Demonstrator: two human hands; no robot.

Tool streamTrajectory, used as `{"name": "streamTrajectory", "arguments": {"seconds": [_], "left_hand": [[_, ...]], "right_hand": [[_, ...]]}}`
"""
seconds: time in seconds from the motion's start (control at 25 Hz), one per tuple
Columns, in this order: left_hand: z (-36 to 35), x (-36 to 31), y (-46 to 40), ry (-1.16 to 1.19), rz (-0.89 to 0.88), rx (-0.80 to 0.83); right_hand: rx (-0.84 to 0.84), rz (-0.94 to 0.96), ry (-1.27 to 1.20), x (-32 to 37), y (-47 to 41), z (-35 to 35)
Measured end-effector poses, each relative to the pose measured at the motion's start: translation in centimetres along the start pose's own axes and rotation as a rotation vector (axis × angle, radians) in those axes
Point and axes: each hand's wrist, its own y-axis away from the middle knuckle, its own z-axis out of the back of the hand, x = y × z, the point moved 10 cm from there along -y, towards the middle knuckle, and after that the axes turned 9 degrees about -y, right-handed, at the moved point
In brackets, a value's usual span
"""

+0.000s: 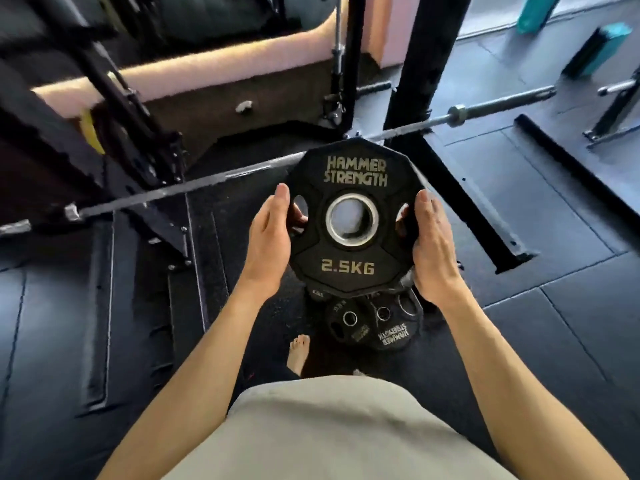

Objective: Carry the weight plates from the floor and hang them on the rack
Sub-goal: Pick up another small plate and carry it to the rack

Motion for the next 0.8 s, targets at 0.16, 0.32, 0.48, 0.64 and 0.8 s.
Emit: {"name": "streamTrajectory", "arguments": {"seconds": [0.16, 0.32, 0.48, 0.64, 0.8], "left_hand": [[8.0, 0.8, 7.1, 0.063, 0.032, -0.294], [18.0, 2.3, 16.0, 0.087, 0.064, -0.578], [28.7, 5.1, 26.9, 0.111, 0.088, -0.819], [40.7, 7.5, 39.4, 0.079, 0.121, -1.035], [50.7, 8.7, 49.9, 0.06, 0.14, -1.174]], "right_hand": [[0.294, 0.018, 0.026, 0.6, 2.7, -8.0], [0.565, -0.041, 0.035, -1.5, 9.4, -18.0], [0.825, -0.103, 0.031, -5.5, 19.3, -28.6], [0.996, -0.15, 0.038, -10.6, 31.9, -38.8], [1.138, -0.179, 0.051, -13.4, 44.2, -47.8]]}}
